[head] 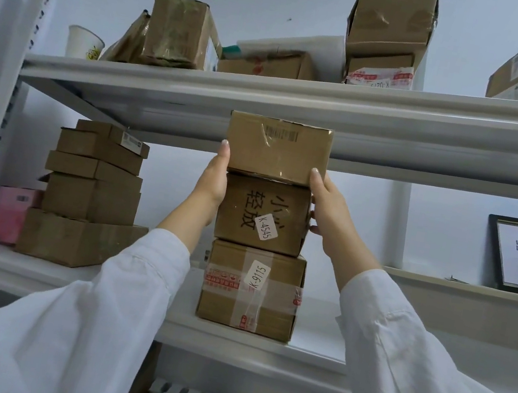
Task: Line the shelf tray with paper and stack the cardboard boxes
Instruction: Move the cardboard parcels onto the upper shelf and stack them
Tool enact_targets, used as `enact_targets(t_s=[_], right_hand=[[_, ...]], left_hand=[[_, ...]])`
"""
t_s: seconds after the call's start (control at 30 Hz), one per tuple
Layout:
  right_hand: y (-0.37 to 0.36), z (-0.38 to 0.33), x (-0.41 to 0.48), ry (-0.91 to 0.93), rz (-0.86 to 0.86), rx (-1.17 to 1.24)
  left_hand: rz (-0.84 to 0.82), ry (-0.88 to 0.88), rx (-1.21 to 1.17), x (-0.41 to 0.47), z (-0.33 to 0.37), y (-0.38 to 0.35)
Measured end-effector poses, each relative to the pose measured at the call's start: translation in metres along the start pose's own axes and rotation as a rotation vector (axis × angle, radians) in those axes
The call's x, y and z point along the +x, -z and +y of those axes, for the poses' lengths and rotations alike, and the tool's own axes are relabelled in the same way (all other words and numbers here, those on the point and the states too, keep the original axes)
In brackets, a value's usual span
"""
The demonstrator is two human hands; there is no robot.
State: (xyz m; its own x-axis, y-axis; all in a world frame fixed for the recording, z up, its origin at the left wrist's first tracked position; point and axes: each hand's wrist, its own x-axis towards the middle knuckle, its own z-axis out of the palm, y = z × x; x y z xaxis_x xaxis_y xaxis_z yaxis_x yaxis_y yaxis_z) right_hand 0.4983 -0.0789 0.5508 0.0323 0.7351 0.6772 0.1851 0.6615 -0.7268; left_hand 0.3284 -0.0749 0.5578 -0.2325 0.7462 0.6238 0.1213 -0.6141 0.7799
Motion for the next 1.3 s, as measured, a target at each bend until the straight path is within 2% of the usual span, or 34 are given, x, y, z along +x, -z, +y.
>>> enact_targets(t_s=[0.2,0.3,0.43,0.67,0.8,0.9,0.97,1.3], right_hand=[[-0.01,0.003,0.0,0.015,0.173,-0.061],[-0.013,0.0,-0.004,-0.007,0.203,-0.055],[-0.014,-0.001,-0.013,-0.015,0.138,-0.005],[-0.002,0.009,-0.031,-0.173,0.117,0.027],[0.0,0.015,-0.047,-0.365,0.025,-0.093],[-0.001,0.027,-0.059,-0.503,-0.084,-0.072],[-0.002,0.035,-0.064,-0.541,-0.121,-0.059],[-0.004,0.04,-0.074,-0.479,-0.122,-0.083]], left_hand=[[0.092,-0.017,-0.031,0.009,-0.012,0.005],[0.041,-0.031,-0.064,0.007,-0.018,0.003],[-0.046,0.015,-0.184,0.003,-0.025,0.004],[-0.005,0.161,-0.155,-0.012,-0.04,-0.003],[0.055,0.351,-0.139,-0.012,-0.066,-0.009],[0.033,0.431,-0.117,-0.029,-0.071,-0.013],[0.02,0.432,-0.102,-0.036,-0.071,-0.013],[-0.011,0.336,-0.16,-0.048,-0.078,-0.008]])
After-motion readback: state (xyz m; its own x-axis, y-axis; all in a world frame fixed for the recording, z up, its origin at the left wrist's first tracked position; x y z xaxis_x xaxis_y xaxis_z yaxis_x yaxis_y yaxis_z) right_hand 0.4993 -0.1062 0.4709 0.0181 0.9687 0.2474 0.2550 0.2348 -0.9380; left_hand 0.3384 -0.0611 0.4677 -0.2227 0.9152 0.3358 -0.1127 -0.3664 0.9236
